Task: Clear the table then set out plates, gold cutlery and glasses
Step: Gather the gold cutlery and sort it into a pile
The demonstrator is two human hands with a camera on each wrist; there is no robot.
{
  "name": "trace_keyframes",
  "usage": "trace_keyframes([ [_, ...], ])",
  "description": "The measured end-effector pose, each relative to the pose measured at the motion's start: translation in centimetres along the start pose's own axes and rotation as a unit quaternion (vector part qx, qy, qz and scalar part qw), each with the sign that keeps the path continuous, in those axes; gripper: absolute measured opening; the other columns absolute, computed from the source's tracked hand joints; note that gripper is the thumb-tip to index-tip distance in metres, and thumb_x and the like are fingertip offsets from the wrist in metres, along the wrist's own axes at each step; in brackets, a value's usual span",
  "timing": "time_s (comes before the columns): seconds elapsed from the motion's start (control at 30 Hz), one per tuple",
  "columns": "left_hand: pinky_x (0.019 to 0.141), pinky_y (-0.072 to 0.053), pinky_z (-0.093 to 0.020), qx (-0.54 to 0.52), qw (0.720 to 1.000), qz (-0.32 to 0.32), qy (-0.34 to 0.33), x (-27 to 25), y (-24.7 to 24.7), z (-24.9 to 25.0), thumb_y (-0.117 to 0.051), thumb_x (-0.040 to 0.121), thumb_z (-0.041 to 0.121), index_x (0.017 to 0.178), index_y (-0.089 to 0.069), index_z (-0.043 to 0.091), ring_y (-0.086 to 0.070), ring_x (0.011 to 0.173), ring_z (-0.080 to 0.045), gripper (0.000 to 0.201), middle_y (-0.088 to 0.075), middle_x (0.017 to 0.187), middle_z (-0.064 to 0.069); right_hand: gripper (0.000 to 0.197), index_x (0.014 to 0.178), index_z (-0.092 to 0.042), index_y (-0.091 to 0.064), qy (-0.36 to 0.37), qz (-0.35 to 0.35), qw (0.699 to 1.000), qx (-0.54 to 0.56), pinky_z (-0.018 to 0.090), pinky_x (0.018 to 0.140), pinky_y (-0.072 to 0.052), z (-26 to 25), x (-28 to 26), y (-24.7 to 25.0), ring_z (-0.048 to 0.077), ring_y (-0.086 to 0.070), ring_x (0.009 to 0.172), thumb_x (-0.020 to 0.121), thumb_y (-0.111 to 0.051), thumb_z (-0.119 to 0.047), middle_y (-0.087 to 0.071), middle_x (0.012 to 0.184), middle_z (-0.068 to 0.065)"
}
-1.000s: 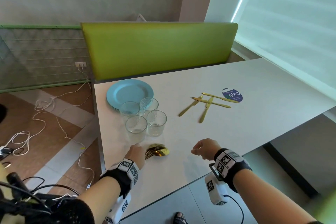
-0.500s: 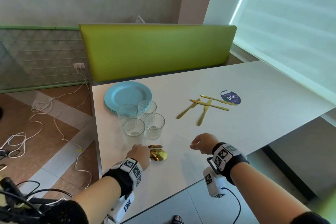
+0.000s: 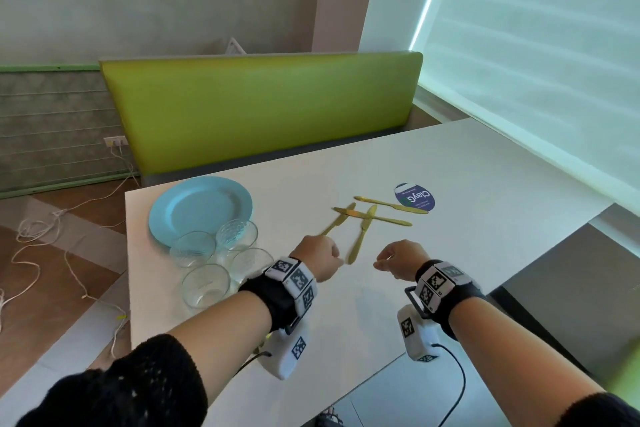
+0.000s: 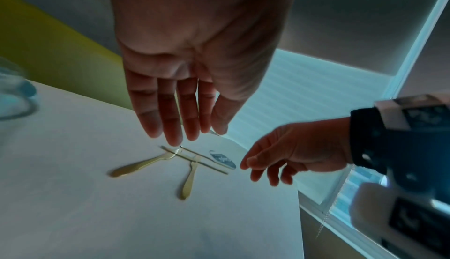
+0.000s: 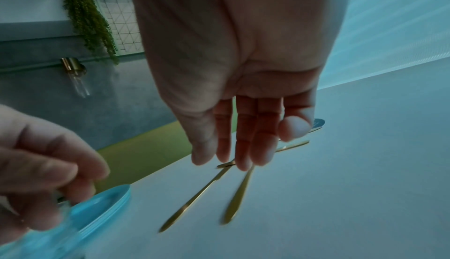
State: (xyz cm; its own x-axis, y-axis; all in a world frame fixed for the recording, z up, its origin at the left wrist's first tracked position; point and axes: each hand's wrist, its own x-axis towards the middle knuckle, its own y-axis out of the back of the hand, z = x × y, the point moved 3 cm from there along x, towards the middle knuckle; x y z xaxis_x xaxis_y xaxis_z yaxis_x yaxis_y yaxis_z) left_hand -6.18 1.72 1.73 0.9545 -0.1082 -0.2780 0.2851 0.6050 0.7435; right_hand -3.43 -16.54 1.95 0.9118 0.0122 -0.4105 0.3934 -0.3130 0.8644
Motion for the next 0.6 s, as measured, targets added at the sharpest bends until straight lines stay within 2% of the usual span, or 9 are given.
trace_keyframes([
  [0.07,0.095,-0.045,-0.027,-0.041,0.999,0.012,0.005,2.3,0.4,1.4,-0.058,0.088,0.026,0.108,-0.066,0.011,-0.058,0.114,-0.022,0.026,-0.064,0.121,-0.005,0.026,0.106,-0.013,-0.068,-0.009,0.005,1.0,-0.002,0.02,0.073,-0.044,1.3,2.0,0.9,0.015,-0.057,0.086,0.088,-0.063,-0.03,-0.067,0.106,0.004],
  [0.13,0.095,-0.045,-0.026,-0.071,0.997,0.021,0.021,4.8,0.7,2.5,-0.059,0.088,0.024,0.106,-0.067,0.009,-0.059,0.113,-0.021,0.025,-0.065,0.119,-0.006,0.027,0.109,-0.012,-0.067,-0.016,0.01,1.0,-0.018,0.022,0.082,-0.045,2.6,4.3,1.9,0.017,-0.06,0.1,0.089,-0.061,-0.029,-0.066,0.115,0.004],
  [0.2,0.093,-0.046,-0.026,-0.092,0.995,0.023,0.041,7.3,0.8,3.4,-0.06,0.087,0.023,0.103,-0.068,0.009,-0.061,0.109,-0.022,0.023,-0.067,0.116,-0.006,0.029,0.114,-0.012,-0.065,-0.017,0.018,0.999,-0.038,0.024,0.092,-0.044,3.5,6.5,2.9,0.019,-0.056,0.115,0.091,-0.058,-0.029,-0.063,0.123,0.004],
  [0.27,0.091,-0.05,-0.027,-0.114,0.991,0.027,0.061,9.8,0.7,3.9,-0.061,0.086,0.022,0.097,-0.068,0.012,-0.064,0.105,-0.024,0.016,-0.069,0.112,-0.008,0.032,0.119,-0.012,-0.062,-0.012,0.025,0.998,-0.059,0.027,0.098,-0.043,4.2,8.9,3.7,0.021,-0.052,0.122,0.094,-0.052,-0.028,-0.059,0.129,0.004],
  [0.33,0.091,-0.052,-0.03,-0.136,0.987,0.031,0.076,11.5,0.7,4.2,-0.061,0.086,0.021,0.093,-0.067,0.014,-0.066,0.102,-0.025,0.012,-0.07,0.109,-0.01,0.031,0.12,-0.013,-0.061,-0.009,0.027,0.996,-0.082,0.03,0.099,-0.044,4.6,10.8,4.0,0.023,-0.052,0.122,0.094,-0.05,-0.025,-0.058,0.13,0.005],
  [0.4,0.092,-0.052,-0.03,-0.152,0.984,0.031,0.091,13.4,0.6,4.4,-0.061,0.086,0.02,0.099,-0.068,0.012,-0.065,0.103,-0.025,0.016,-0.069,0.108,-0.009,0.028,0.118,-0.015,-0.062,-0.002,0.029,0.995,-0.093,0.031,0.095,-0.047,5.1,13.3,3.9,0.023,-0.055,0.117,0.092,-0.052,-0.021,-0.058,0.127,0.005],
  [0.6,0.091,-0.053,-0.033,-0.185,0.973,0.051,0.13,17.5,0.0,4.0,-0.062,0.085,0.018,0.1,-0.068,0.01,-0.066,0.096,-0.024,0.018,-0.069,0.107,-0.008,0.028,0.119,-0.019,-0.061,0.067,0.014,0.988,-0.138,0.032,0.089,-0.05,4.6,18.5,2.9,0.023,-0.059,0.11,0.094,-0.05,-0.019,-0.059,0.122,0.004],
])
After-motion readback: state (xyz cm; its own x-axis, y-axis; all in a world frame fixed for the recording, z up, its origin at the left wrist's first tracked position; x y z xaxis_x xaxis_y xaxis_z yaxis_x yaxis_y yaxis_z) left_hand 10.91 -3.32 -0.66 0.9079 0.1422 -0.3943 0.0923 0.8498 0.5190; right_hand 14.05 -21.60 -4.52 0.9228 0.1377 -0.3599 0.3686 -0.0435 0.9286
